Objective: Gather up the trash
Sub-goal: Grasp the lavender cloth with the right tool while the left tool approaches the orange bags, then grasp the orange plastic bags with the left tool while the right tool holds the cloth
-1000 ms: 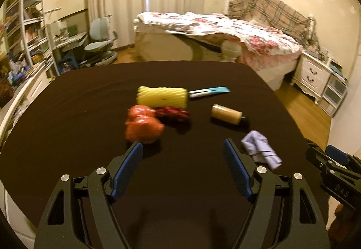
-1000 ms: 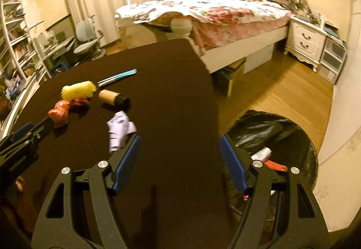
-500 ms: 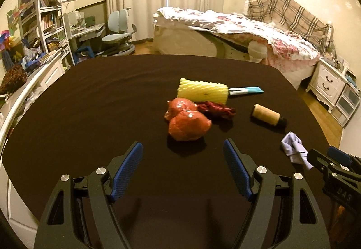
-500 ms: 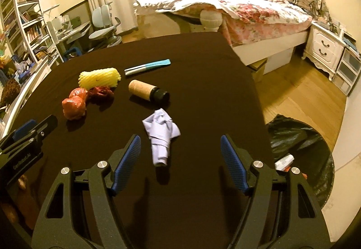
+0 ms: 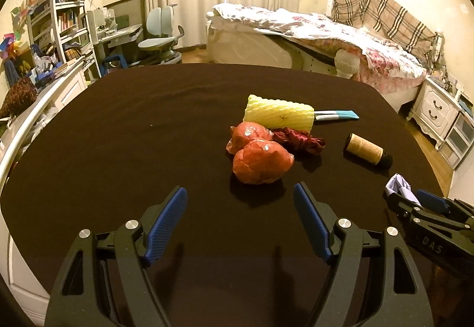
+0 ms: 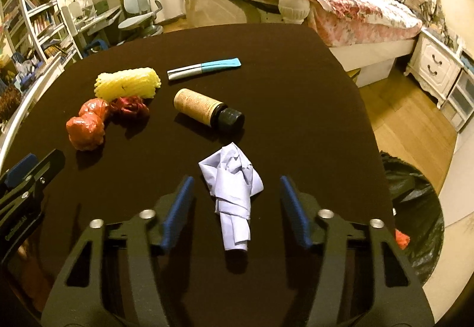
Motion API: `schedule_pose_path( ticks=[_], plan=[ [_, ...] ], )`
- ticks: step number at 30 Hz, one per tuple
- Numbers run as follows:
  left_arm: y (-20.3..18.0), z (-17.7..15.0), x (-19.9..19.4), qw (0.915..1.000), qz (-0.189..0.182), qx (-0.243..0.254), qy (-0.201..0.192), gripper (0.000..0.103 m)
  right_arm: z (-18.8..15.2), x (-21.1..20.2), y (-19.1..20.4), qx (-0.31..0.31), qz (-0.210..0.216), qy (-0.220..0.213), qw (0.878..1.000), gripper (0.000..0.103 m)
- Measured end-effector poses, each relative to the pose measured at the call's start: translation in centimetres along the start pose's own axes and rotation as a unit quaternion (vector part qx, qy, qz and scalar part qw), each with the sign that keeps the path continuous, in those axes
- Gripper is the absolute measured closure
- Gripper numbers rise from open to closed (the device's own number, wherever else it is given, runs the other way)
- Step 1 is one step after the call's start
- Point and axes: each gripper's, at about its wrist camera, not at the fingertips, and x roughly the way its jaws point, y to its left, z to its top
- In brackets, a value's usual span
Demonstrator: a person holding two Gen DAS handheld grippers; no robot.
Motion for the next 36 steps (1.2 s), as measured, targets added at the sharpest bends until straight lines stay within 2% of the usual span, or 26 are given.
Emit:
schedule_pose_path(
  ticks=[1, 2, 16, 32, 34, 36],
  plan=[
    [0.0, 0.0, 0.1, 1.0, -0.002, -0.001, 0.001, 0.028, 0.1, 0.0, 0.0, -0.004, -0.002, 0.001, 1.0, 0.069],
    [0.1, 0.0, 0.1, 1.0, -0.005, -0.002, 0.003, 0.028, 0.1, -0.1, -0.1, -0.004, -0.001, 0.001, 1.0, 0.07],
    [-0.6, 0.6, 1.7, 0.9998, -0.015, 0.006, 0.01, 0.027, 1.4, 0.2, -4.1, 0.037, -0.024, -0.009, 0.999, 0.071],
    [0.1, 2.4, 4.0, 0.9995, -0.013, -0.006, 0.027, 0.026, 3.1, 1.6, -4.3, 0.033, -0.02, -0.01, 0.999, 0.07],
    [0.4, 2.3, 4.1, 0.9992, -0.019, -0.013, 0.033, 0.031, 2.9, 1.7, -4.1, 0.032, -0.02, -0.01, 0.999, 0.07],
    [0.4, 2.2, 4.2, 0.9989, -0.021, -0.013, 0.04, 0.045, 2.9, 1.6, -4.0, 0.031, -0.02, -0.011, 0.999, 0.07]
  ],
)
